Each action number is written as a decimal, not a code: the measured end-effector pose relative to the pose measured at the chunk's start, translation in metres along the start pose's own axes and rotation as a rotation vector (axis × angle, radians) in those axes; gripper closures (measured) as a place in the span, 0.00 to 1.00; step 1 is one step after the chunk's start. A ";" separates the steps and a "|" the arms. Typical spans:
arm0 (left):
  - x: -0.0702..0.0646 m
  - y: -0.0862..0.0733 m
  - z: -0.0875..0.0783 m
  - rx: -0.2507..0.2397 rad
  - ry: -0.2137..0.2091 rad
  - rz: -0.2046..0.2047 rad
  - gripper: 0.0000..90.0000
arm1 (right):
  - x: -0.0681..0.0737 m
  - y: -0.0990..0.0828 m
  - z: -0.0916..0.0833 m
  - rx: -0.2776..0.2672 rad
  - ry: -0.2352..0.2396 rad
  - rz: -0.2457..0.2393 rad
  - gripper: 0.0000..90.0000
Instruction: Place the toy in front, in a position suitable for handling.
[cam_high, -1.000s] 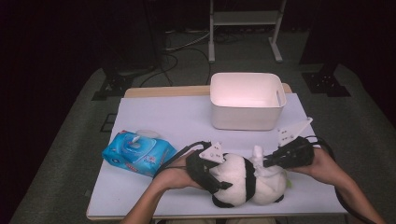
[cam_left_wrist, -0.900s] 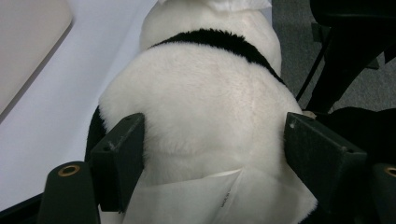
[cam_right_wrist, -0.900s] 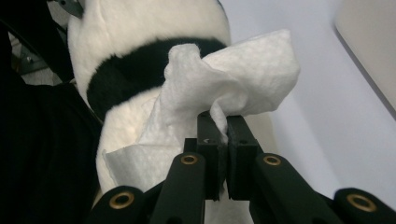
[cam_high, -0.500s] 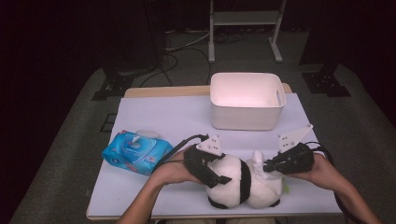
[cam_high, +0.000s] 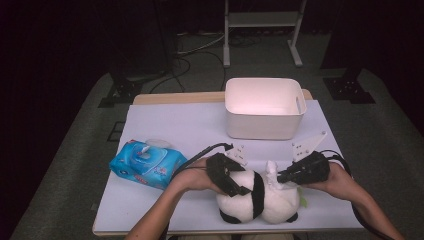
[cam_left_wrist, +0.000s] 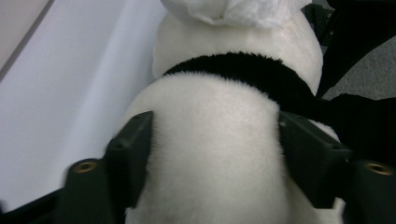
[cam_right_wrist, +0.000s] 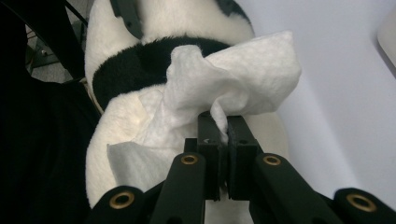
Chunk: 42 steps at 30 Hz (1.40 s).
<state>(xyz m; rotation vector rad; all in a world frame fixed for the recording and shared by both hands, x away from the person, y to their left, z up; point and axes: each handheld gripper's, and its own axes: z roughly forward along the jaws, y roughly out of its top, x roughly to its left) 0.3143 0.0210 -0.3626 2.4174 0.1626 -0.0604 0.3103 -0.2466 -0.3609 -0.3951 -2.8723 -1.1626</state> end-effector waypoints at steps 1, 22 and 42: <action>0.001 -0.002 0.000 -0.006 0.001 -0.008 0.47 | -0.002 -0.001 0.001 -0.004 0.000 0.000 0.95; 0.029 0.022 -0.027 -0.037 0.179 0.069 0.67 | -0.052 0.027 0.000 -0.042 -0.009 0.058 0.95; 0.005 0.009 -0.050 -0.059 0.117 0.013 0.32 | 0.004 0.038 0.032 0.038 0.045 -0.084 0.97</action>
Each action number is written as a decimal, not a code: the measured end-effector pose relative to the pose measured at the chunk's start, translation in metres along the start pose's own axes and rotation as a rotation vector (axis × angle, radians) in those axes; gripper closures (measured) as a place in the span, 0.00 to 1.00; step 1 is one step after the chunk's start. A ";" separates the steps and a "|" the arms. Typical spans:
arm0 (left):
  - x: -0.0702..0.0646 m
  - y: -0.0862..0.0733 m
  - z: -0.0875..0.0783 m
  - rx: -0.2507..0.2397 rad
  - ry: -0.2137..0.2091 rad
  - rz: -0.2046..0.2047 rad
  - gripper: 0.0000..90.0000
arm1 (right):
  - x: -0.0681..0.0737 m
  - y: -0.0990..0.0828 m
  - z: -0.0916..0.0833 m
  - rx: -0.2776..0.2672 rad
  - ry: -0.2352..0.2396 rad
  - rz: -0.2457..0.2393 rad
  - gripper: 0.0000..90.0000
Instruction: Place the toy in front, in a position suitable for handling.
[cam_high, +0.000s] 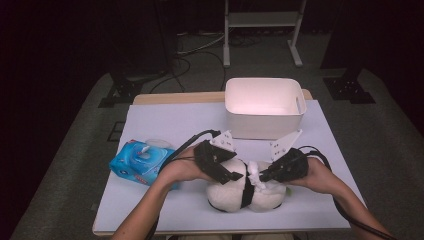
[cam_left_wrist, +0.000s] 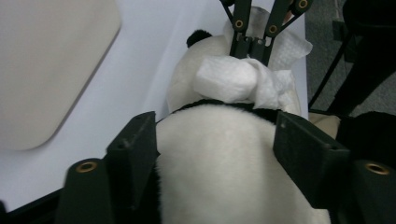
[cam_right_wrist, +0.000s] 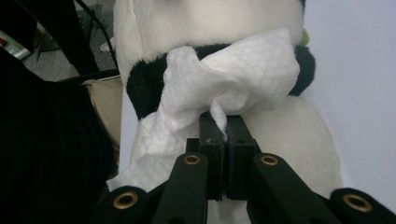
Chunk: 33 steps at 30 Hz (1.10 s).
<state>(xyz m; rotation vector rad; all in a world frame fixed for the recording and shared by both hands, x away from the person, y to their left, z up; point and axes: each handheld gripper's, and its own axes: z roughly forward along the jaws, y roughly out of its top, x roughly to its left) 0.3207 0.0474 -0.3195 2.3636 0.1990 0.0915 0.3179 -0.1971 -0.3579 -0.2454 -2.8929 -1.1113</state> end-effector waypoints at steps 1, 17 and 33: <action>0.001 0.000 -0.001 0.004 -0.008 -0.004 0.31 | 0.002 0.000 0.000 0.002 0.002 0.002 0.97; 0.001 -0.017 0.019 0.019 -0.134 -0.047 0.20 | 0.012 -0.001 0.003 0.004 0.022 -0.030 0.97; 0.003 0.014 0.017 0.025 -0.067 0.084 0.59 | -0.025 0.005 -0.028 -0.089 -0.005 0.044 0.96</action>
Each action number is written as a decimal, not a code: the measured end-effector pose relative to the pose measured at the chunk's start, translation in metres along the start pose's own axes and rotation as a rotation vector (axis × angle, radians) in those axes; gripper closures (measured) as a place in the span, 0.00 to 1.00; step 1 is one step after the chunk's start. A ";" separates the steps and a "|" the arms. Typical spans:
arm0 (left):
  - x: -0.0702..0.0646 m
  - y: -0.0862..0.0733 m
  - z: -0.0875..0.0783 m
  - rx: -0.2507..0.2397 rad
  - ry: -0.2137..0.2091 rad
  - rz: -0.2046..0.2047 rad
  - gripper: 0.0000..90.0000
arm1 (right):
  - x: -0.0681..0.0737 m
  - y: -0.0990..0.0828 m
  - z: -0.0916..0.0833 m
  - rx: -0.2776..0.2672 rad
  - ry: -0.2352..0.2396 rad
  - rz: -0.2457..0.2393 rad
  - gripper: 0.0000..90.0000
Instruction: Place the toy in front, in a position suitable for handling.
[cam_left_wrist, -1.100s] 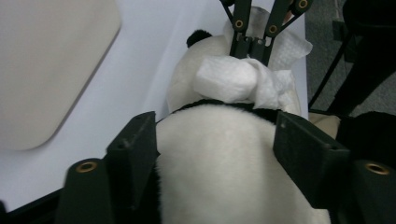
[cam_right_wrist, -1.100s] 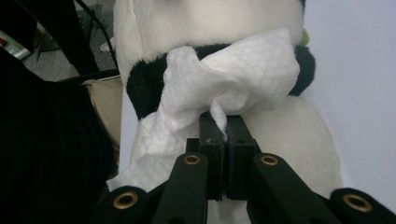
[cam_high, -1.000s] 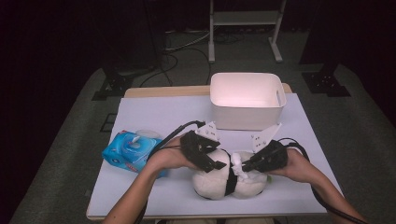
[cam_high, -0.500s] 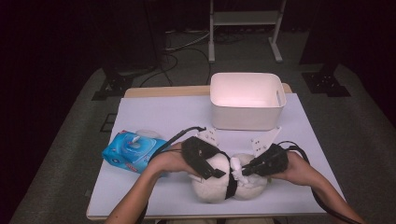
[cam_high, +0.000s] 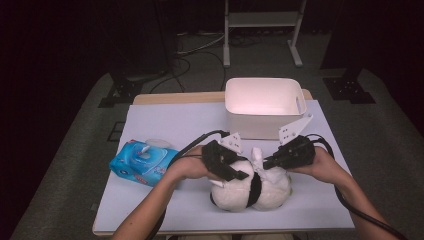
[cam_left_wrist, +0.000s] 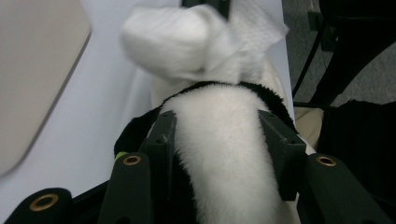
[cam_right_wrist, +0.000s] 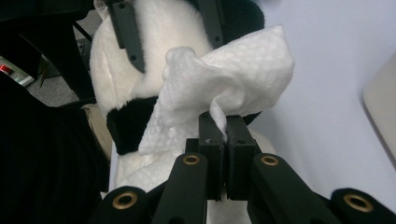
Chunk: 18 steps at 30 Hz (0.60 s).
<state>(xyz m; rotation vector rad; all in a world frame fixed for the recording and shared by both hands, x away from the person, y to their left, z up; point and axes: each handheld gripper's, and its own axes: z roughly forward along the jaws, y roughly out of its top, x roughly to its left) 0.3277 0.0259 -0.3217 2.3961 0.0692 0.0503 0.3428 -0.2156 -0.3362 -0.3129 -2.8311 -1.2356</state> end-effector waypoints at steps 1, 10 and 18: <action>0.001 0.003 -0.001 -0.009 0.016 0.000 0.60 | -0.002 0.001 -0.001 0.005 0.001 -0.001 0.96; 0.010 0.002 -0.002 -0.009 0.039 0.014 0.58 | -0.007 0.008 0.000 0.055 -0.003 -0.005 0.96; 0.001 -0.010 -0.011 -0.021 0.044 -0.038 0.37 | 0.005 0.006 0.022 0.093 0.015 -0.020 0.96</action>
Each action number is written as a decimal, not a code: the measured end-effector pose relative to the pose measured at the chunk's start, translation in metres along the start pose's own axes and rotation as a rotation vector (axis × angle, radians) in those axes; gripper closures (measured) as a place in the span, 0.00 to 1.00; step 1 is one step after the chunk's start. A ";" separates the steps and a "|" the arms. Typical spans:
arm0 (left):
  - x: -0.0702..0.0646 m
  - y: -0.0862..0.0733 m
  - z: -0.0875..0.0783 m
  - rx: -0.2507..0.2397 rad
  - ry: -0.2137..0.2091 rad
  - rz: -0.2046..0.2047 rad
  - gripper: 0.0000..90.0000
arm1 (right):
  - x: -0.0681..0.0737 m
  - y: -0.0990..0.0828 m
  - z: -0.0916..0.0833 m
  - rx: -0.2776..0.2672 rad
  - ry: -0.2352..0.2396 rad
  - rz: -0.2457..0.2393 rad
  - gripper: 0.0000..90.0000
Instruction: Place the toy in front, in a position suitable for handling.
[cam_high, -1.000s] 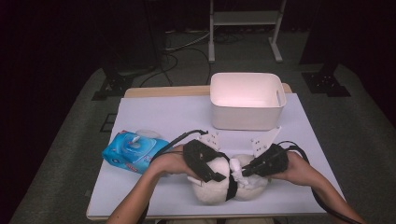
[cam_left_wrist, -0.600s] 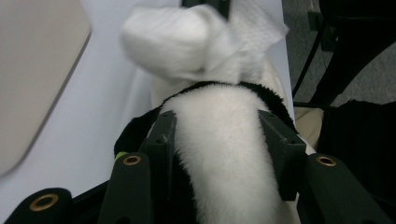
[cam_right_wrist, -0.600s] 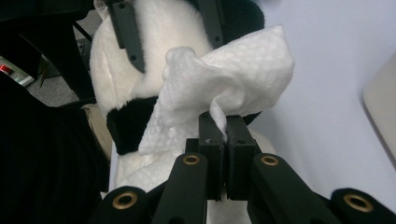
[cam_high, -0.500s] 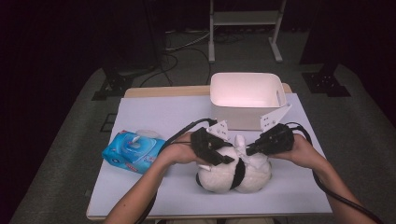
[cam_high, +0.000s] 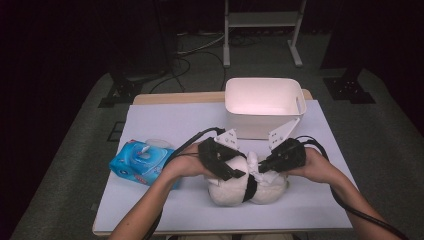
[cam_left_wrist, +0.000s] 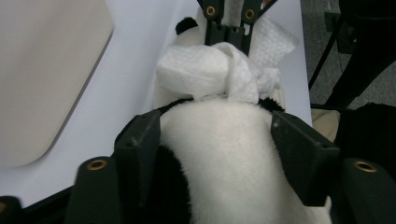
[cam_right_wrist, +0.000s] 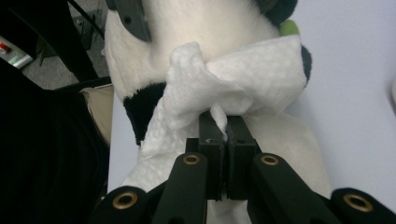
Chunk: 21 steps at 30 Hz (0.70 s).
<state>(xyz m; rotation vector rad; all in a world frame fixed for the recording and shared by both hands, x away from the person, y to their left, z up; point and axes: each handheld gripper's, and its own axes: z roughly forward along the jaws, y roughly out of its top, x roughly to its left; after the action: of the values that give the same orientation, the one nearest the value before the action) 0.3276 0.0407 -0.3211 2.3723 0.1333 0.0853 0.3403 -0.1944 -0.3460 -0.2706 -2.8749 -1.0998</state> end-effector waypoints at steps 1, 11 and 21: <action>-0.001 -0.001 -0.002 -0.006 0.002 0.003 0.35 | 0.002 0.000 0.001 0.004 0.003 0.000 0.96; -0.008 -0.016 -0.014 0.002 0.005 -0.051 0.29 | 0.013 -0.004 0.001 0.005 0.030 0.001 0.97; -0.020 -0.028 -0.005 -0.040 0.006 -0.034 0.35 | 0.019 0.012 0.005 0.014 0.027 -0.055 0.97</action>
<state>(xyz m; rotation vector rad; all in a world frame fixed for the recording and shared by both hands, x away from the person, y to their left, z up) 0.3054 0.0618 -0.3374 2.3291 0.1726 0.0781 0.3236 -0.1796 -0.3404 -0.1750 -2.8816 -1.0826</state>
